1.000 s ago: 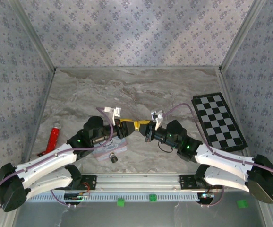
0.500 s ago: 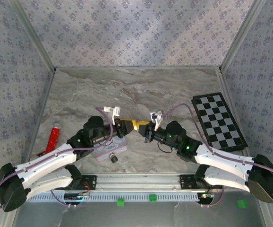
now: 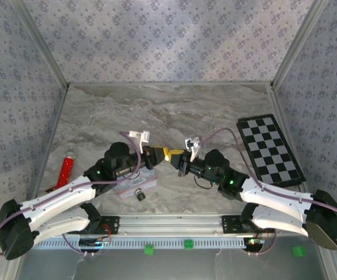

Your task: Unlock the padlock with the key

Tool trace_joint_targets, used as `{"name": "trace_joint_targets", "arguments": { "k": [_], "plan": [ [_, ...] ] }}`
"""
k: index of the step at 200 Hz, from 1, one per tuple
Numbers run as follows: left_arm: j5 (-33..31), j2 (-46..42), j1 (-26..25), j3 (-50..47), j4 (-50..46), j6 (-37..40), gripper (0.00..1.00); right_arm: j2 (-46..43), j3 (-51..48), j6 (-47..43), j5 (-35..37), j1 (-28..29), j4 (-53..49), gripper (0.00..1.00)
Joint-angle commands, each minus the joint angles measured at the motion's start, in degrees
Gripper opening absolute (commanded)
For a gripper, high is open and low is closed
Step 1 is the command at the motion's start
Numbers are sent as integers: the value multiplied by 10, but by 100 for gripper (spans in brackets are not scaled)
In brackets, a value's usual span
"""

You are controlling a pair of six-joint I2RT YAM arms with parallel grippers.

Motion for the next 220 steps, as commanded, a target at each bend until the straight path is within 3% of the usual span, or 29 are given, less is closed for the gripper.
{"name": "trace_joint_targets", "arguments": {
  "k": [1, 89, 133, 146, 181, 198, 220],
  "plan": [
    [6, 0, -4, 19, 0, 4, 20, 0, 15, -10, 4, 3, 19, 0],
    [-3, 3, -4, 24, -5, 6, 6, -7, 18, -6, 33, 2, 3, 0],
    [-55, 1, -3, 22, -2, -11, 0, -5, 20, 18, 34, -4, 7, 2],
    [-76, -3, -3, 15, 8, -20, 0, -4, 24, 25, 39, -6, 1, 12],
    [-154, -38, -4, -13, 49, -18, 0, -31, -2, 121, 119, -32, -37, 61],
    [-173, -50, -3, -23, 76, -1, 0, -34, -30, 169, 92, -58, 12, 82],
    [-163, -50, -3, -12, 85, 26, 0, -16, -43, 219, 24, -70, 95, 92]
  ]
}}
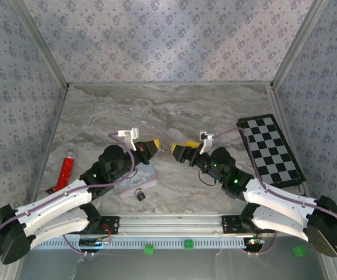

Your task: Unlock the padlock with the key

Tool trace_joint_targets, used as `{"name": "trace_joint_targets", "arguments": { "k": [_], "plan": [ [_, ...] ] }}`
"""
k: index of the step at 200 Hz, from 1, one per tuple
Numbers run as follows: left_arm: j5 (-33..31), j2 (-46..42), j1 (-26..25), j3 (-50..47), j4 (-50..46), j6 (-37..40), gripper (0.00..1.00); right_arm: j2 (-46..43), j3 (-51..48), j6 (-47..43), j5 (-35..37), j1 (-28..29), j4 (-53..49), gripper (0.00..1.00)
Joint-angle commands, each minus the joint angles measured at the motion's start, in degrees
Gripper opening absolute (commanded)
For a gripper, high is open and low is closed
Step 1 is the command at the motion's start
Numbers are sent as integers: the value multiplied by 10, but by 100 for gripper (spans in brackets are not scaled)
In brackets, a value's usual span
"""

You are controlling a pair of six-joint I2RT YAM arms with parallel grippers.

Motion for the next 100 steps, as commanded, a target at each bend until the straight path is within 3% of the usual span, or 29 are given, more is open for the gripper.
{"name": "trace_joint_targets", "arguments": {
  "k": [1, 51, 100],
  "plan": [
    [-20, -7, 1, 8, 47, 32, 0, 11, -16, 80, -46, -7, 87, 92],
    [31, 20, 1, 38, 73, 4, 0, 65, -31, 104, -147, -15, 270, 91],
    [53, 32, 1, 38, 113, -71, 0, 106, -17, 117, -191, -27, 329, 82]
  ]
}}
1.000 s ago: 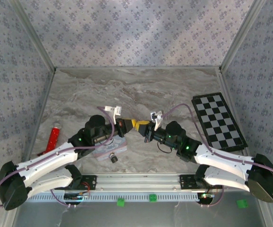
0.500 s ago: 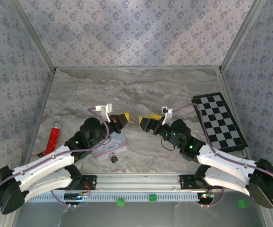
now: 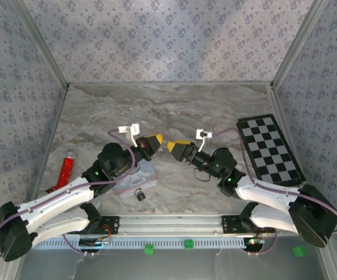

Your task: Unlock the padlock with the key

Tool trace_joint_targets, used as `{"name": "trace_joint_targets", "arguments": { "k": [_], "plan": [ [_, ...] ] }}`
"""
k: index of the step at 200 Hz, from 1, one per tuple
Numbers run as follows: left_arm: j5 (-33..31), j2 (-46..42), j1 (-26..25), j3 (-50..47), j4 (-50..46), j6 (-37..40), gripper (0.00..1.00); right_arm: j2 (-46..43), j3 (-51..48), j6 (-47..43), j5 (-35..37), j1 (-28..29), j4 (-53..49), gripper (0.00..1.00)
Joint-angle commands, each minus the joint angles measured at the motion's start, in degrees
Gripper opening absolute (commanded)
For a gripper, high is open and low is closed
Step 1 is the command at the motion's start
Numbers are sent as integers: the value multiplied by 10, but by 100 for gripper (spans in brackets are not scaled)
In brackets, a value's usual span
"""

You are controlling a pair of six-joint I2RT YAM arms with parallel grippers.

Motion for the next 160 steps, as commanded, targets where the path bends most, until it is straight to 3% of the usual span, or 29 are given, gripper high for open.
{"name": "trace_joint_targets", "arguments": {
  "k": [1, 160],
  "plan": [
    [21, 5, 1, 18, 51, -44, 0, 16, 11, 15, -45, -6, 72, 82],
    [10, 21, 1, 20, 42, -65, 0, 62, 23, 39, -76, -14, 136, 35]
  ]
}}
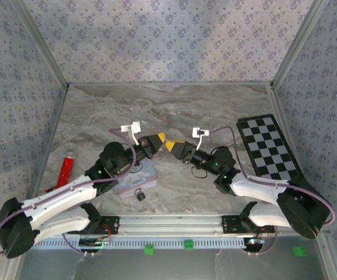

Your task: Unlock the padlock with the key

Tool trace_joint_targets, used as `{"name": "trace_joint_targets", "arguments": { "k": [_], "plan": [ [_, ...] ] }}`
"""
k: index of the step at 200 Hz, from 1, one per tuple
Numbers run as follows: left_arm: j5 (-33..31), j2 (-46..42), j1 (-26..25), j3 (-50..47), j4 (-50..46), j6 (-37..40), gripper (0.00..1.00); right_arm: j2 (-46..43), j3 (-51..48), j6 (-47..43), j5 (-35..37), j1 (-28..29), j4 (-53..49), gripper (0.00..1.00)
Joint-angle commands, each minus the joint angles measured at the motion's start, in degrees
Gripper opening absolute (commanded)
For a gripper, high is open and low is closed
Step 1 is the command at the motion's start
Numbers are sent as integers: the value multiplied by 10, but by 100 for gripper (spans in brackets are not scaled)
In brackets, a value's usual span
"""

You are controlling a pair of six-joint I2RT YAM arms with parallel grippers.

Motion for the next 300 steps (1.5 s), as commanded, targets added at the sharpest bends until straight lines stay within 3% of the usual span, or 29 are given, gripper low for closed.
{"name": "trace_joint_targets", "arguments": {
  "k": [1, 119, 152, 168, 187, 199, 220, 241, 258, 274, 300],
  "plan": [
    [-6, -3, 2, 18, 5, 1, 0, 2, 15, -1, -6, -3, 31, 35],
    [-12, 10, 3, 19, 12, 0, 0, 5, 19, 11, -17, -11, 31, 12],
    [-3, 15, 2, 27, 4, 12, 0, -7, 31, 12, -26, -21, -11, 4],
    [-5, 15, 2, 29, -7, 18, 12, -19, 35, 4, -22, -22, -42, 0],
    [-12, 7, 5, 30, -36, 29, 38, -37, 46, -7, -24, -28, -100, 0],
    [-22, -11, 15, 37, -89, 41, 50, -64, 59, -24, -21, -43, -192, 0],
    [-70, -67, 50, 68, -269, 72, 68, -142, 104, -111, 52, -62, -468, 0],
    [-108, -102, 105, 123, -498, 115, 73, -186, 153, -205, 128, -62, -679, 0],
    [-127, -111, 145, 164, -660, 123, 74, -197, 175, -248, 148, -71, -775, 0],
    [-147, -96, 149, 204, -801, 101, 74, -200, 185, -268, 153, -75, -829, 0],
    [-139, -75, 102, 209, -918, 58, 76, -209, 160, -270, 167, -71, -848, 0]
  ]
}}
